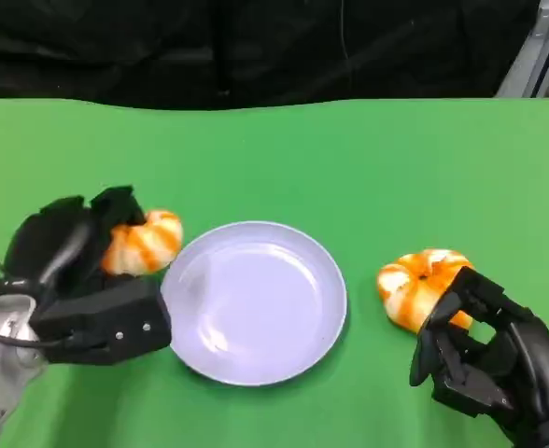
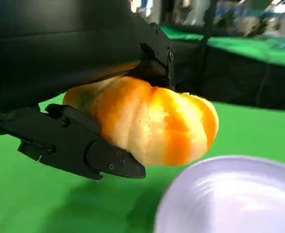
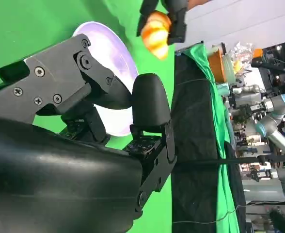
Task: Grasp the bread from the table and place it into the plate.
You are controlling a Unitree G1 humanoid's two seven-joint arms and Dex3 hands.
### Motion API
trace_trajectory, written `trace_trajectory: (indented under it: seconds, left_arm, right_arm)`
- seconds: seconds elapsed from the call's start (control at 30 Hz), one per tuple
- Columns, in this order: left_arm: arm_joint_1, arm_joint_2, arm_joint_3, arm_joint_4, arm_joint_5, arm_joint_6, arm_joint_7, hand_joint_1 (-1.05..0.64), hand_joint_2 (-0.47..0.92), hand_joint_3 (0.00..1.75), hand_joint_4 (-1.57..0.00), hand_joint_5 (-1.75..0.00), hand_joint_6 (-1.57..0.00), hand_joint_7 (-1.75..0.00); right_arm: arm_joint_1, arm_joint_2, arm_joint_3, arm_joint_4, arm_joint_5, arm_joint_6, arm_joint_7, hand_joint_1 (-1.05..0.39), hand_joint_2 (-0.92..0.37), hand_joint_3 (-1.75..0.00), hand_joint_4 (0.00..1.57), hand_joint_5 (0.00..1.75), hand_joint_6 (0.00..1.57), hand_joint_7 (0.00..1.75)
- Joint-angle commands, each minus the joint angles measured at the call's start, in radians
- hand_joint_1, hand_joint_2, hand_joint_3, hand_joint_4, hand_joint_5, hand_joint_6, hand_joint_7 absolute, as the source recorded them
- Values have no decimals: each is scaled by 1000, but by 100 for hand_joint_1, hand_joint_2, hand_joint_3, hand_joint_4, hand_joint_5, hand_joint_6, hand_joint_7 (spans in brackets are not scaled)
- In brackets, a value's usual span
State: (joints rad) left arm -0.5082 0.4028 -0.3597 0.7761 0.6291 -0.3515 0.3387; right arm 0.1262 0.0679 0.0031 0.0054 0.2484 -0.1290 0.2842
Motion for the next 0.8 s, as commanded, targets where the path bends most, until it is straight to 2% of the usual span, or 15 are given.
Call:
trace_trajectory:
  seconds: [0.03, 0.4, 0.57, 0.73, 0.8]
  left_arm:
    - [12, 13, -6, -61, 16, -32, 1, -2, 92, 29, -58, -175, -65, -148]
    - [-6, -83, -83, -32, 44, -84, -27, -6, 92, 33, -56, -172, -65, -143]
    - [-10, -122, -90, -7, 24, -101, -65, -9, 92, 36, -54, -174, -53, -163]
    - [-10, -147, -91, 12, 14, -117, -92, -5, 92, 34, -53, -175, -56, -158]
    - [-11, -151, -95, 14, 16, -121, -100, -6, 92, 34, -54, -169, -65, -133]
  right_arm:
    - [-2, -14, -11, -3, 11, -11, 7, -11, -57, -118, 84, 175, 62, 173]
    - [3, -6, -4, -16, -2, -7, -11, -11, -58, -117, 85, 175, 63, 172]
    - [4, -5, 3, -18, -4, -12, -10, -10, -59, -117, 86, 175, 63, 172]
    - [6, -4, 7, -23, -9, -8, -18, -11, -58, -117, 86, 175, 64, 172]
    - [7, -5, 9, -28, -14, -2, -24, -11, -58, -117, 86, 175, 63, 172]
